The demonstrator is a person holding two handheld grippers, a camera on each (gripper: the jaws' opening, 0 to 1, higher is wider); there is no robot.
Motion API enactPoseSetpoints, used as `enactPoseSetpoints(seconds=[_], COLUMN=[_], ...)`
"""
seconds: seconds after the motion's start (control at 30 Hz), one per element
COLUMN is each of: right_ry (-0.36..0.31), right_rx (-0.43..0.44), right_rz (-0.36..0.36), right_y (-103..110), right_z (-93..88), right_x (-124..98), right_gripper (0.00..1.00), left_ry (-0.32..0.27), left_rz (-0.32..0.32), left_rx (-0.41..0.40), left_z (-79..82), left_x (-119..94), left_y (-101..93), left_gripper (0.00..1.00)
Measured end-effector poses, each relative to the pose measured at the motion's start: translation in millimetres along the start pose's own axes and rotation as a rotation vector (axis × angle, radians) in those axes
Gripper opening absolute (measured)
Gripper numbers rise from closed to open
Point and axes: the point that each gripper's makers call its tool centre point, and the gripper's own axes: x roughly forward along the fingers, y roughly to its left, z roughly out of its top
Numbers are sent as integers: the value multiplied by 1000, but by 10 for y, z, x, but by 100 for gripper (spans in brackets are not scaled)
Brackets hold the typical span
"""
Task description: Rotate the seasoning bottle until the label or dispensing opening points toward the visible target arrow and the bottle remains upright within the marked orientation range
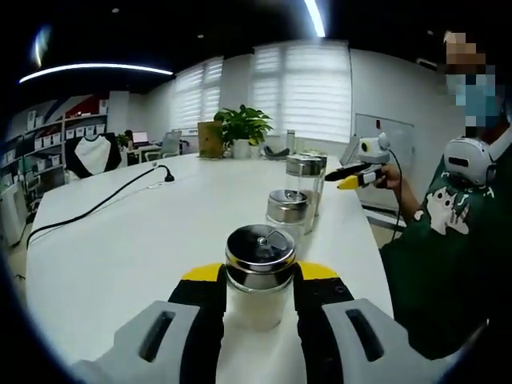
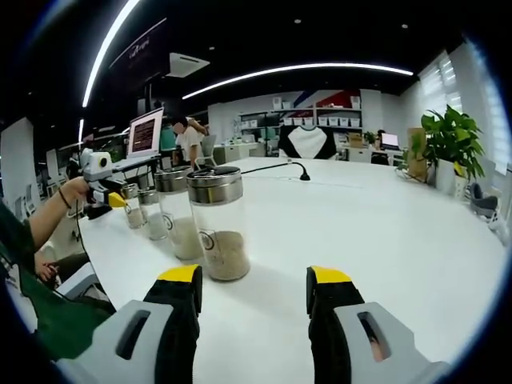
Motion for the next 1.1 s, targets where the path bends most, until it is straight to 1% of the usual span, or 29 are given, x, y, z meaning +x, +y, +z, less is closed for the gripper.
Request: enactPoseSetpoints(seconds=[0.1,0.27,0.4,0.53,0.7,0.73,0.83,0.87,0.9,0.93,0.97,1.0,1.03,1.07,1.1], right_ry=[1,9,12,14,18,20,25,27,28,29,28,26,25,25,26], right_rx=[2,-2,-2,-6,-7,-8,-6,-6,-7,-7,-8,-9,-9,-9,-9], right_rz=[6,7,5,8,10,11,12,13,13,14,15,15,14,13,12], right_y=[12,18,17,37,54,57,60,62,65,68,73,74,74,73,72], right_z=[0,-16,-24,-24,-33,-39,-53,-58,-60,-60,-56,-52,-48,-49,-49], right_x=[8,17,15,15,18,20,28,31,31,31,26,23,19,17,16], right_gripper=[52,52,52,52,52,52,52,52,52,52,52,52,52,52,52], left_ry=[21,21,21,37,48,42,11,10,13,25,24,17,-4,-10,-7], left_rz=[-18,-35,-38,-39,-22,-16,-11,-5,12,51,62,73,102,121,133], left_rx=[6,13,22,63,62,53,43,43,42,27,15,-4,-36,-50,-47], left_z=[-1,-7,-6,-17,-30,-23,23,23,19,-9,-17,-19,-9,-9,-12], left_x=[6,2,2,-7,-49,-69,-121,-134,-147,-172,-181,-190,-201,-207,-211], left_y=[1,-7,-19,-16,0,3,-22,-21,-6,40,44,45,54,56,45], left_gripper=[34,35,35,35,36,37,46,49,50,50,51,51,52,52,53])
